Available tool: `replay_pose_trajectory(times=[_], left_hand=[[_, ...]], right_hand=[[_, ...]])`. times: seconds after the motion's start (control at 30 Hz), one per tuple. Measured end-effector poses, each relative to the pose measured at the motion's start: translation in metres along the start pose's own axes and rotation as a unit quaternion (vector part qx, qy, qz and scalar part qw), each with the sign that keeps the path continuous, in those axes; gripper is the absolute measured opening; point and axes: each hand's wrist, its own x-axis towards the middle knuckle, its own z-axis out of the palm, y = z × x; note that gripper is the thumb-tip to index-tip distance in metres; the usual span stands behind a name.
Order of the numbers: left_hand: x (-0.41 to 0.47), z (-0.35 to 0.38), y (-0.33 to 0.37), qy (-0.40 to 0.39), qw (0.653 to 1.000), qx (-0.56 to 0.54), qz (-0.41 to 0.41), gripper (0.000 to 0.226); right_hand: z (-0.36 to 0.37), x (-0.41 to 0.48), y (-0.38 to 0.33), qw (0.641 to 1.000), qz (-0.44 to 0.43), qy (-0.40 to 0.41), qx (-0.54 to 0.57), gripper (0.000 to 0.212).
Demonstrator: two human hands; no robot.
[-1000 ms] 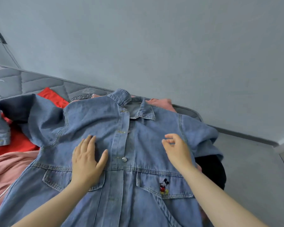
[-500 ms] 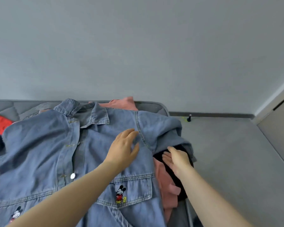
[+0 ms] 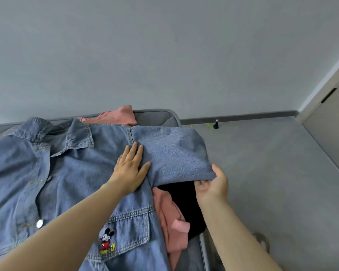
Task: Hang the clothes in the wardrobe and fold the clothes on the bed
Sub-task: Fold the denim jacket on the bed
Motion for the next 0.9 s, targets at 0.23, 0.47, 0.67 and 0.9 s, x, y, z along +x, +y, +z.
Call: replay_pose_trajectory(times=[0.23, 0.47, 0.67, 0.9], left_hand=[[-0.009, -0.007, 0.008, -0.021, 0.999, 0.034, 0.01, 0.082], [-0.031, -0.029, 0.041, -0.013, 0.999, -0.005, 0.049, 0.07], [-0.063, -0.044, 0.092, 0.011, 0.98, -0.048, 0.195, 0.085], [-0.073, -0.039, 0.158, 0.045, 0.981, -0.036, 0.186, 0.09]], right_hand=[[-0.016, -0.019, -0.047, 0.999, 0.002, -0.046, 0.001, 0.032], [-0.002, -0.044, -0.074, 0.967, -0.189, -0.038, -0.163, 0.013], [0.008, -0.086, -0.12, 0.98, -0.166, -0.111, -0.01, 0.012], [0.003, -0.12, -0.159, 0.982, -0.148, -0.114, -0.035, 0.016]])
